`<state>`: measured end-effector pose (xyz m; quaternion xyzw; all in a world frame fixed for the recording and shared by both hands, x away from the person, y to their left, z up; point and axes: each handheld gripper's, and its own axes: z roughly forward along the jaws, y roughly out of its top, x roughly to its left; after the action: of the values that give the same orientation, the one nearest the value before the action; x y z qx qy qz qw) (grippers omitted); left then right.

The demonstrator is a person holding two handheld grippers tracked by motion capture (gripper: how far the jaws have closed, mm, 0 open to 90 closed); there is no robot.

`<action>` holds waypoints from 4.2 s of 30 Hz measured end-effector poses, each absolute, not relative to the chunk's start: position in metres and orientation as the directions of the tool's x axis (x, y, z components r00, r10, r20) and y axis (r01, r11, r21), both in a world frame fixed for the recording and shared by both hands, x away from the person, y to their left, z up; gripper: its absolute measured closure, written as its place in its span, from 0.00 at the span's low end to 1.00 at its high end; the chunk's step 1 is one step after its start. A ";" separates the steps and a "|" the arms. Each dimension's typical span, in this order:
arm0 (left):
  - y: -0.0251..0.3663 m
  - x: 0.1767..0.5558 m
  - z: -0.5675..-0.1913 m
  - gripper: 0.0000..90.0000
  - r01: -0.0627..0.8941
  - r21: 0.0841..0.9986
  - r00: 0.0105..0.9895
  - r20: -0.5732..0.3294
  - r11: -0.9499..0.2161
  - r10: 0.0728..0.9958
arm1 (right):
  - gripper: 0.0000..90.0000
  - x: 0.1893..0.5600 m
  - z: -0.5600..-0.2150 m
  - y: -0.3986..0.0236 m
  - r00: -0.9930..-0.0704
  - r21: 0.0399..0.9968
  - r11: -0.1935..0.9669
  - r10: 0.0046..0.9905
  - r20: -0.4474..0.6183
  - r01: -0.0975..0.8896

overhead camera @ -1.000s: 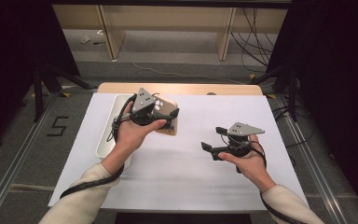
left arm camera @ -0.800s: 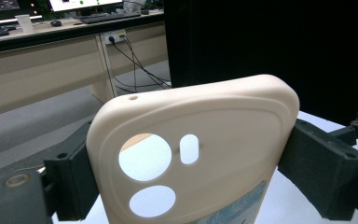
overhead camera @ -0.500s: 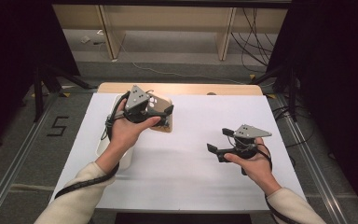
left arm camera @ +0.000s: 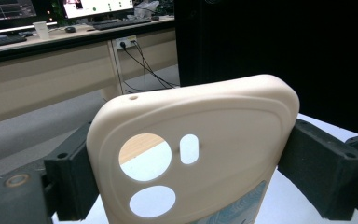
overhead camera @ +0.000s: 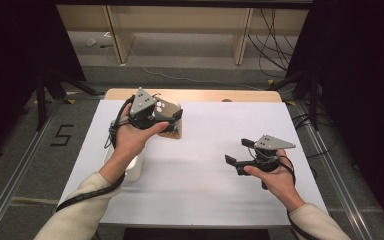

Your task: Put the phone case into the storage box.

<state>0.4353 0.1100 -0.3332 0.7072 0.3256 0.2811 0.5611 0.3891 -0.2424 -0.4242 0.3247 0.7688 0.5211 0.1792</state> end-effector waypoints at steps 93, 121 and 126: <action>0.176 0.443 -0.322 0.15 0.153 0.978 0.511 0.045 -0.142 0.858 | 0.14 0.383 -0.428 -0.257 -0.708 0.917 0.230 0.702 0.076 0.326; 0.190 0.450 -0.325 0.15 0.165 0.977 0.483 0.043 -0.138 0.875 | 0.14 0.383 -0.428 -0.257 -0.707 0.916 0.231 0.703 0.076 0.329; 0.193 0.451 -0.326 0.15 0.169 0.976 0.477 0.041 -0.138 0.878 | 0.14 0.383 -0.428 -0.257 -0.707 0.916 0.231 0.703 0.076 0.328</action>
<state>0.4512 0.1930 -0.3263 0.6764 0.3871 0.3340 0.5303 0.3825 -0.2572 -0.4285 0.3376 0.7637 0.5200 0.1800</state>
